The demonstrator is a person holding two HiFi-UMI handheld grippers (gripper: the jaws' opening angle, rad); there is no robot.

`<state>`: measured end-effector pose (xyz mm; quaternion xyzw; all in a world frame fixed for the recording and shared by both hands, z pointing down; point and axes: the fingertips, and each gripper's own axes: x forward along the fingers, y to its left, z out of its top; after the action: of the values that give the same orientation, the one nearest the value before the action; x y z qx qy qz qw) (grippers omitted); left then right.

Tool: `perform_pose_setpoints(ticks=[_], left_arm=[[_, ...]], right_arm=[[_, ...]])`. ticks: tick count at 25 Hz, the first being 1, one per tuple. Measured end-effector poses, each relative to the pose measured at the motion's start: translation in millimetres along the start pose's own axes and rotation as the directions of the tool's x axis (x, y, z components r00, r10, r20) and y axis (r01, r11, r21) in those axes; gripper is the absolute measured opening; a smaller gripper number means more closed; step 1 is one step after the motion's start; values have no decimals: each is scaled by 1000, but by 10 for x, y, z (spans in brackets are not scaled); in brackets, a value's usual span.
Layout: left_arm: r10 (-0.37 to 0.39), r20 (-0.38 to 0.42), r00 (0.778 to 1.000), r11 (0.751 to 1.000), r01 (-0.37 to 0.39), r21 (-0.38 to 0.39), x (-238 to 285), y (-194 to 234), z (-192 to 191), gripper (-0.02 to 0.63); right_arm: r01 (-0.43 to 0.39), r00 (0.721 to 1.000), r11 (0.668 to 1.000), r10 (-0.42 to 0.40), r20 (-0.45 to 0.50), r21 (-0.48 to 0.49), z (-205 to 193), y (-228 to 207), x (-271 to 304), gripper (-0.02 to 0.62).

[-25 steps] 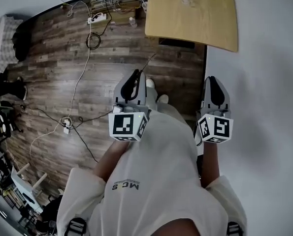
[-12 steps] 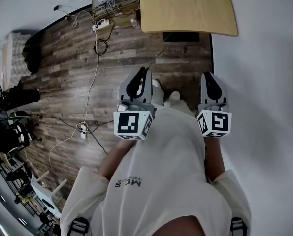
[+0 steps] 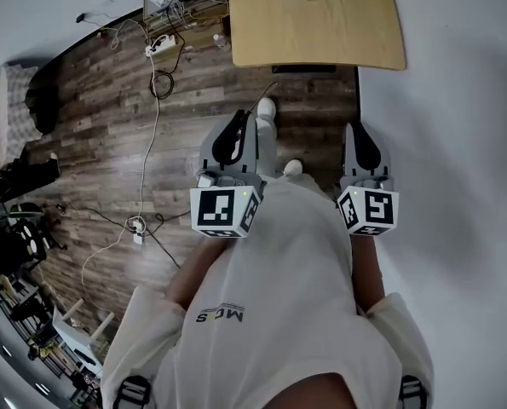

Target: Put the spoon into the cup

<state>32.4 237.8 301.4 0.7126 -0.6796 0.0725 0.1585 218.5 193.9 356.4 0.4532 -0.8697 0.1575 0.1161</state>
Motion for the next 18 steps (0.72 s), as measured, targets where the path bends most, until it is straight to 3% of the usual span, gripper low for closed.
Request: perform_pose_setpoints(ticks=[11,15,18], left_arm=[[-130,17,991,992,130,3,1336,558,550,46],[-162,21,987,987,162,19,1822,915,743,46],[-165,13,986,986,165,-9,2104,1225,832,46]], right_arm=[[95,995,995,-95,1,-25,626,-155,1258,51],[121,993,992,-121,-6,-31,790,-166,1813,51],[128,992,992,-128,-9,-12,940,-108,2197,51]])
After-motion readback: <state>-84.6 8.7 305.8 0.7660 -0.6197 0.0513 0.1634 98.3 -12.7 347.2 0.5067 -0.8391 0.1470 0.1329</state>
